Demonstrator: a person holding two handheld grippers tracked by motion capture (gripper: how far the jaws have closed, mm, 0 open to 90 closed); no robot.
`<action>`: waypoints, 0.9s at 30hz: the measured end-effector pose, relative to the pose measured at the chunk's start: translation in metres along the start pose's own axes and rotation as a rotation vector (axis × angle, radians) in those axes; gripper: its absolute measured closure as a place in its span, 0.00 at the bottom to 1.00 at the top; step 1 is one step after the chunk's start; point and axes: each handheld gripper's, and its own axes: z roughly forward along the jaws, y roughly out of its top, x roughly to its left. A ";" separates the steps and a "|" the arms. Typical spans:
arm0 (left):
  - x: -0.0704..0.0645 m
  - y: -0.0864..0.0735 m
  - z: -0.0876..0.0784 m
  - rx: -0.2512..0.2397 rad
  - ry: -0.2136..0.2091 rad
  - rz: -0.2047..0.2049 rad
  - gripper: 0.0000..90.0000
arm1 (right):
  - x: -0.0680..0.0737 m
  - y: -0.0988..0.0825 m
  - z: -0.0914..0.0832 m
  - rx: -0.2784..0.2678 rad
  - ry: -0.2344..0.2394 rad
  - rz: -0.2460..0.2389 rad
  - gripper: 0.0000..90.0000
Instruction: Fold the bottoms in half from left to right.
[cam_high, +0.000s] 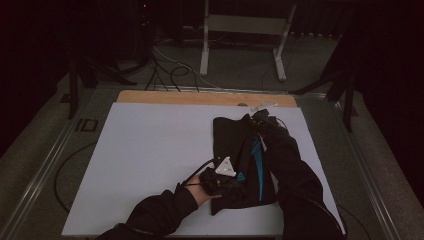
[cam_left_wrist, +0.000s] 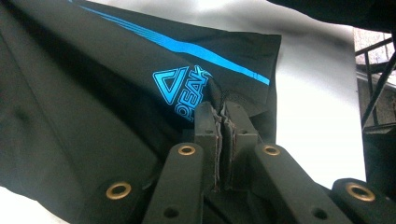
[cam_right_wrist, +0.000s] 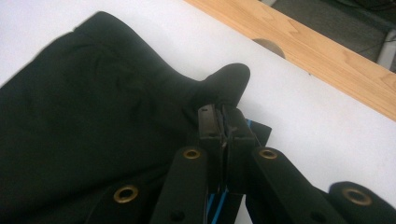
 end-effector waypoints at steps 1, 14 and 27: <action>0.000 0.000 0.001 -0.001 0.001 -0.003 0.95 | -0.001 0.000 0.001 -0.001 -0.003 0.001 0.98; 0.002 0.000 0.020 0.019 -0.017 -0.020 0.95 | -0.003 -0.006 0.012 0.008 -0.017 0.011 0.98; 0.005 0.003 0.016 -0.001 -0.015 -0.033 0.79 | -0.002 -0.006 0.008 0.022 -0.022 0.018 0.81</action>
